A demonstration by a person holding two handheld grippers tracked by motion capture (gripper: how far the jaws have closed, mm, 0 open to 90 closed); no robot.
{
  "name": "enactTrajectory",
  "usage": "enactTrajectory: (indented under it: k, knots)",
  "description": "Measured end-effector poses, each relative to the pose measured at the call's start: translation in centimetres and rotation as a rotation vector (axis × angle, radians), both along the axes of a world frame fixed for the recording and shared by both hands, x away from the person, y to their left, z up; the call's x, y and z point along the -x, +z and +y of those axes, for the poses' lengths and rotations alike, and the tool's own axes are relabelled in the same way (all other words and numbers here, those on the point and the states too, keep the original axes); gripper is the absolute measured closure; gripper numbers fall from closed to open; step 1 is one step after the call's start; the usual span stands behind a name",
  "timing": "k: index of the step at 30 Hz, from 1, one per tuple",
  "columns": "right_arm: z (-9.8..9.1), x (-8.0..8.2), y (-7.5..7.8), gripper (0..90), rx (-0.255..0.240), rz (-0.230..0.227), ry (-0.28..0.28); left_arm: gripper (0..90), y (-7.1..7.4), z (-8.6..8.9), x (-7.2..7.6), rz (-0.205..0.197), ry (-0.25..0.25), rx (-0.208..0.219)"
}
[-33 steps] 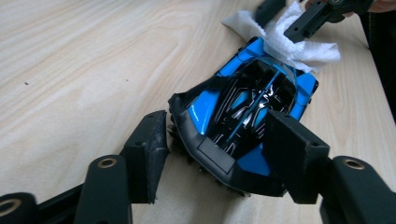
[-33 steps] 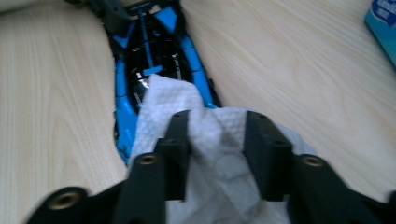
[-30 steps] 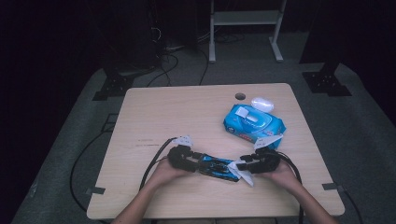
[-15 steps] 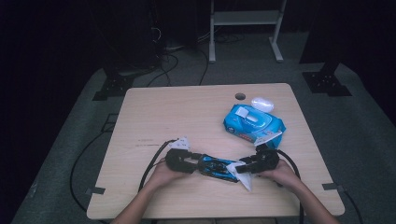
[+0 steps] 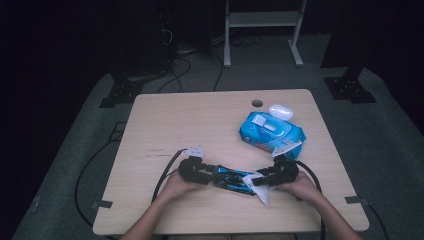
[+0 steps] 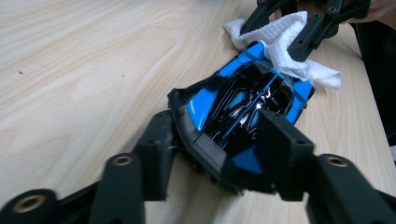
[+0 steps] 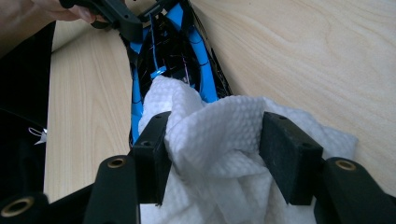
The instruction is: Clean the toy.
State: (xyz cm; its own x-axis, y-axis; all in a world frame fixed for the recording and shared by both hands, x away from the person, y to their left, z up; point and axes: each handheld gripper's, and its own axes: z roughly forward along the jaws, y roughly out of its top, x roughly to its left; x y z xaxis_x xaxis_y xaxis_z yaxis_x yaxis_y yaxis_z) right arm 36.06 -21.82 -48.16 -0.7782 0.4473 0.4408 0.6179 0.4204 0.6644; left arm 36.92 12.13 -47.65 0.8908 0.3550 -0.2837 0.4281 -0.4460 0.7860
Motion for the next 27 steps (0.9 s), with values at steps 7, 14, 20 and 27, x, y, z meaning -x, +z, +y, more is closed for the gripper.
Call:
enactTrajectory:
  k: [7,14,20,27]
  knots:
    - [0.0,0.0,-0.1,44.1,-0.010,0.005,0.001,54.4,0.1,0.1,0.5,-0.052,0.002,-0.005]
    - [-0.1,0.0,-0.2,44.1,-0.030,0.035,0.023,54.4,-0.1,0.4,1.6,-0.159,-0.003,0.012]
    - [0.2,-0.1,-0.3,45.2,-0.059,0.068,0.048,54.1,-0.1,0.5,2.5,-0.242,-0.009,0.012]
    - [0.4,-0.1,-0.6,46.3,-0.079,0.095,0.060,53.7,-0.1,0.6,2.8,-0.271,-0.015,0.005]
